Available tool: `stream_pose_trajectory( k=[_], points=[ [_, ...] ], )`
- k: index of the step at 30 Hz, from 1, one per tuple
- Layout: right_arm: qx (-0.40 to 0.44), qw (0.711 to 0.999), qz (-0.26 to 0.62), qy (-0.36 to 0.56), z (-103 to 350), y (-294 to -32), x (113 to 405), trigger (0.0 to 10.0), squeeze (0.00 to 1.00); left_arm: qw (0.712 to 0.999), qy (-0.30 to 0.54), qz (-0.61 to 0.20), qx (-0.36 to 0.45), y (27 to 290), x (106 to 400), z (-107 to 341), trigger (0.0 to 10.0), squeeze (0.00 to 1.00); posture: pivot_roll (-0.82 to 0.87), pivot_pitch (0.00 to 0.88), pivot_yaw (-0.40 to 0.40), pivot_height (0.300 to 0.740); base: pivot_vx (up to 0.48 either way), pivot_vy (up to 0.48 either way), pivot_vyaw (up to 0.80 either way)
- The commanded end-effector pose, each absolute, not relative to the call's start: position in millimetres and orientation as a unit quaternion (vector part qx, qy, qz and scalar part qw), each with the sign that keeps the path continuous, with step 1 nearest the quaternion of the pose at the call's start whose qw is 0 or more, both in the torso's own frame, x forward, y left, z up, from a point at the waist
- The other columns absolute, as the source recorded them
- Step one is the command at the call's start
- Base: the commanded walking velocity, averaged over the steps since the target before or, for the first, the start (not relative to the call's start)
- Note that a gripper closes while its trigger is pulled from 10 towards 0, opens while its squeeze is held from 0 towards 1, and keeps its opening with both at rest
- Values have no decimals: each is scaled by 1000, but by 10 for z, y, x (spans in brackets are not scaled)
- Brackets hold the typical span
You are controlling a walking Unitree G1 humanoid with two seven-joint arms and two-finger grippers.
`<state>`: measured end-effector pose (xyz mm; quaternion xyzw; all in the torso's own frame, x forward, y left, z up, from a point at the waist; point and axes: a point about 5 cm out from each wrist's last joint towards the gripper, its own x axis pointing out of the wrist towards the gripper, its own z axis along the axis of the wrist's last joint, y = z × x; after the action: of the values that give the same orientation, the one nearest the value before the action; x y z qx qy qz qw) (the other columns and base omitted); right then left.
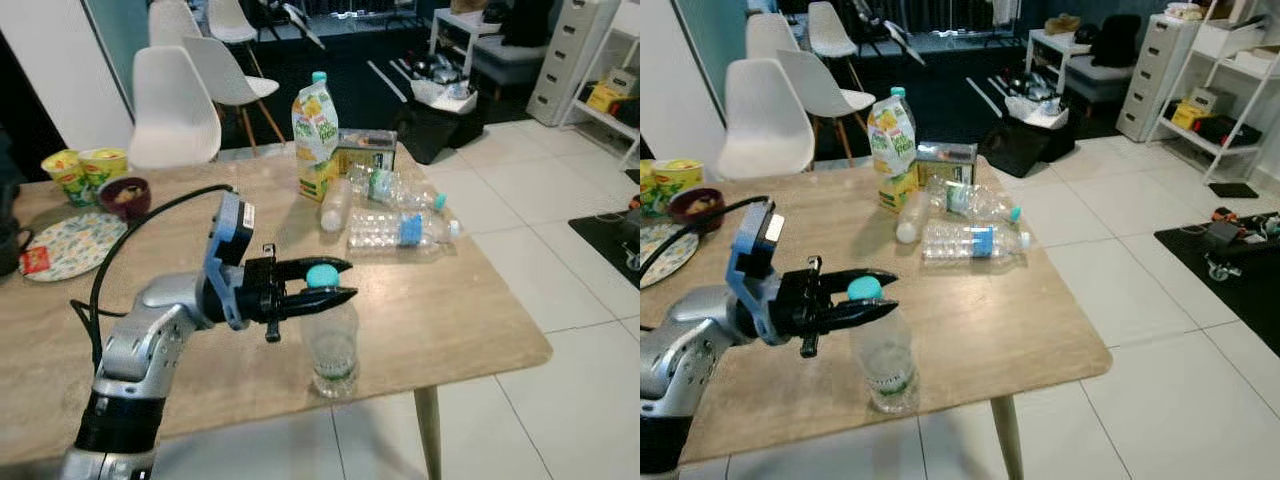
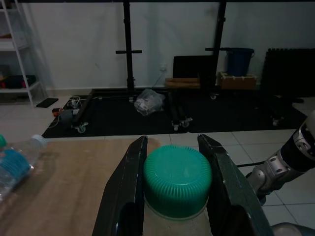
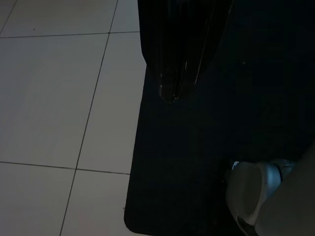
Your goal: Restocking fridge
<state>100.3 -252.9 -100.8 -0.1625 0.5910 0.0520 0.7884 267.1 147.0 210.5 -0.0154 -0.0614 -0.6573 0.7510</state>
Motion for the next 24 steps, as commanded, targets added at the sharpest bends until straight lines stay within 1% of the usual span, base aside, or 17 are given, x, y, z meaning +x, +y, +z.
stream_pose_trajectory(
  k=[1, 24],
  points=[
    [-157, 785, 53, 596, -1025, -2495, 979, 10000, 0, 746, -56, -663, -25, 1416, 2640, 2064, 10000, 0, 12, 0, -5, 740, -266, 0, 0],
    [-158, 783, 57, 599, -1029, -2501, 954, 10000, 0, 759, -17, -649, -50, 1357, 2631, 1815, 10000, 0, 5, 0, -3, 740, -295, 0, 0]
  ],
)
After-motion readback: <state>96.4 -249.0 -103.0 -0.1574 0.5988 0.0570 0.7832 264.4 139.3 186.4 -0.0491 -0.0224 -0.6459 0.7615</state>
